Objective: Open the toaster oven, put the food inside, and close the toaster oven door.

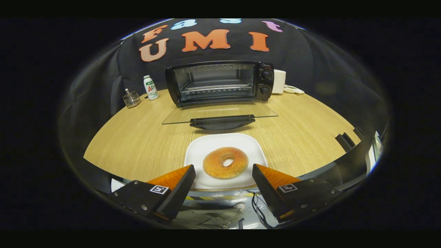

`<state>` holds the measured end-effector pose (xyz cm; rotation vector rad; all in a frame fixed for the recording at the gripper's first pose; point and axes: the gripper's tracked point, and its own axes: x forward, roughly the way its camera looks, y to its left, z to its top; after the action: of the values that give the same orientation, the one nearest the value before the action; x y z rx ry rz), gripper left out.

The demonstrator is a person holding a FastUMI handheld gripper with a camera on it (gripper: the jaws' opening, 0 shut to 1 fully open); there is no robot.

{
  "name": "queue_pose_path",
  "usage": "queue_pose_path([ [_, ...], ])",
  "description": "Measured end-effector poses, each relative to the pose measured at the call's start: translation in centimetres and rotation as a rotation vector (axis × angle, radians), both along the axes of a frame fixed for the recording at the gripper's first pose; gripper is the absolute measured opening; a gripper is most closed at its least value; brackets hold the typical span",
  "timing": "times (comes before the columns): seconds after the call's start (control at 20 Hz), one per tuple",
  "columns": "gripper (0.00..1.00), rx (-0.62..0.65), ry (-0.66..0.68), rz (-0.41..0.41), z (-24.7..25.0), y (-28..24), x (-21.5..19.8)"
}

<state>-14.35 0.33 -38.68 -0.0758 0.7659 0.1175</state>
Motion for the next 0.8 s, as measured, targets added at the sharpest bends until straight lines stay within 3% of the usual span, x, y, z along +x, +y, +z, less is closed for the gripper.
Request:
queue_pose_path([
  [0.25, 0.94, 0.016, 0.021, -0.022, -0.82, -0.07, 0.08],
  [0.8, 0.55, 0.015, 0.041, 0.010, -0.77, 0.18, -0.05],
])
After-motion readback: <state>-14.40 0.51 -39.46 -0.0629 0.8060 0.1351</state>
